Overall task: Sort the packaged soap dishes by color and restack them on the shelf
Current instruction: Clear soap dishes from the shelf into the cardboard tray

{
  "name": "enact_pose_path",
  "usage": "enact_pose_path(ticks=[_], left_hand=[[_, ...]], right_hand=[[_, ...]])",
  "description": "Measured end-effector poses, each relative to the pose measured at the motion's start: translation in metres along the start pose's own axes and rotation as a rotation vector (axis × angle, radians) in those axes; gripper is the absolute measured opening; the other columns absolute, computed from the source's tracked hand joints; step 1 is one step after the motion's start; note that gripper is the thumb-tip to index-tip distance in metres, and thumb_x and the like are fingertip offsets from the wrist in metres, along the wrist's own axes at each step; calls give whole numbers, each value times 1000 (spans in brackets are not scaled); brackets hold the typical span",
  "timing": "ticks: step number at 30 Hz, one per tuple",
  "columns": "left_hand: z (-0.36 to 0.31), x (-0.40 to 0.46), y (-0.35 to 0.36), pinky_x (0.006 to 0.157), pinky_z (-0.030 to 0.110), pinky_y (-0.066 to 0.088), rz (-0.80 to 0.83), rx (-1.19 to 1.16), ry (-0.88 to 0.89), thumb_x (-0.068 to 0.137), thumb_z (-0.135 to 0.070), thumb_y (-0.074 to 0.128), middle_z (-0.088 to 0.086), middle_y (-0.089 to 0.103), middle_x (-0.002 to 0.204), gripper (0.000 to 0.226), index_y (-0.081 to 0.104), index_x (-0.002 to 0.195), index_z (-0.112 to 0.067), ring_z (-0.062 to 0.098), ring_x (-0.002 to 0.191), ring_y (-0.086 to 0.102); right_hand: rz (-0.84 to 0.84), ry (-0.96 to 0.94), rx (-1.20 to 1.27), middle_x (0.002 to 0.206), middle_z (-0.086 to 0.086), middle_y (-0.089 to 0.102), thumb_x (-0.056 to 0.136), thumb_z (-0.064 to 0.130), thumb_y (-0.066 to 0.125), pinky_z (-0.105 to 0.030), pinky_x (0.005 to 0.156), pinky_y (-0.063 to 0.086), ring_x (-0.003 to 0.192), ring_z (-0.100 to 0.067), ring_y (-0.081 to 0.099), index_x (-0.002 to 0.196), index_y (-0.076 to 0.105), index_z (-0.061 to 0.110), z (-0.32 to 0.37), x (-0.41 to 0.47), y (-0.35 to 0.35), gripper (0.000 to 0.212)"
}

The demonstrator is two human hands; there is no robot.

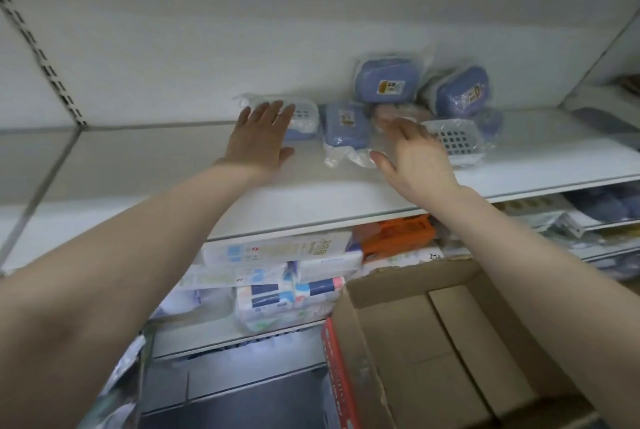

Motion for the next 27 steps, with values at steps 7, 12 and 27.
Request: enact_pose_path(ticks=[7,12,27], left_hand=[[14,14,2,105,41,30,-91,47,-38,92,-17,58,12,60,126,35,57,127,-14,35,115,53],[23,-11,-20,94,43,41,-212,56,-15,88,-9,58,16,66,91,18,66,103,-7,38,84,63],[89,-74,-67,68,34,38,28,-326,-535,100,-37,33,10,65,98,24,51,115,-29,34,85,58]], right_hand=[[22,-3,140,124,-22,58,91,55,35,-44,84,49,103,-42,59,134,52,7,4,31,33,67],[220,164,194,146,-13,44,89,69,37,-46,101,42,128,-37,45,146,33,24,7,55,65,73],[422,89,329,145,-4,40,80,52,54,-46,100,42,127,-37,45,141,35,31,67,57,78,67]])
Point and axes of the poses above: each hand's wrist, its own x-axis towards the middle knuckle, its own y-axis out of the palm, z = x × y, the point moved 9 cm from there along x, towards the middle knuckle
